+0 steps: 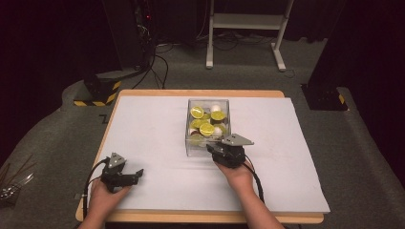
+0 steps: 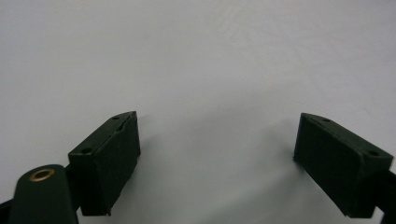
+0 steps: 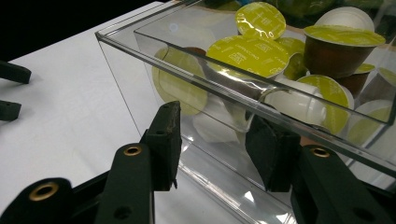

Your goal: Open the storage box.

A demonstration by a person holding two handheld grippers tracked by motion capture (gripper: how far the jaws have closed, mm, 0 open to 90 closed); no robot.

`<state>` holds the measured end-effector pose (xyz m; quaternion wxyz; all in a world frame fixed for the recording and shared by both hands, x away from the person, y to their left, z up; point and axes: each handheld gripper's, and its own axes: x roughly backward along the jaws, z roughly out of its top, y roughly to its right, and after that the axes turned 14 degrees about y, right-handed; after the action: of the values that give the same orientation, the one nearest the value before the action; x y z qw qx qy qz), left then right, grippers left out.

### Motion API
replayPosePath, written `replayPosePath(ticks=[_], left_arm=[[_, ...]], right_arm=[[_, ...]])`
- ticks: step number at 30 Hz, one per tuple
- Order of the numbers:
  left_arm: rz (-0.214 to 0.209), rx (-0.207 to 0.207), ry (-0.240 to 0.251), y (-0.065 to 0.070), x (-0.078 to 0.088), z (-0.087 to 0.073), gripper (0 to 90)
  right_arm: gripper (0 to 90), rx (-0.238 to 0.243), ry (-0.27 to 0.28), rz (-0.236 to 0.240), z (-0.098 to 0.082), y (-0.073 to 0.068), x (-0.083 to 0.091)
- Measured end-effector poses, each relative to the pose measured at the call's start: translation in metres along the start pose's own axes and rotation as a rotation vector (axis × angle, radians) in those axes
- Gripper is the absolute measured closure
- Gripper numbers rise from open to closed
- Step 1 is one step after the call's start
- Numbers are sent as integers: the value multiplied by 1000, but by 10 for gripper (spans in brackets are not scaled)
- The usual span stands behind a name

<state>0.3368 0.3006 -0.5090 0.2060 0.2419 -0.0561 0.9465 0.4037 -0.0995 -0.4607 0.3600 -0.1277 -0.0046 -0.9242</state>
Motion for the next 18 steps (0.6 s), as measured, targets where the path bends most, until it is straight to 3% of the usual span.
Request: replayPosePath(ticks=[18], left_arm=[[1, -5, 0, 0, 0, 0, 146]], right_arm=[[655, -38, 20, 63, -3, 7, 5]])
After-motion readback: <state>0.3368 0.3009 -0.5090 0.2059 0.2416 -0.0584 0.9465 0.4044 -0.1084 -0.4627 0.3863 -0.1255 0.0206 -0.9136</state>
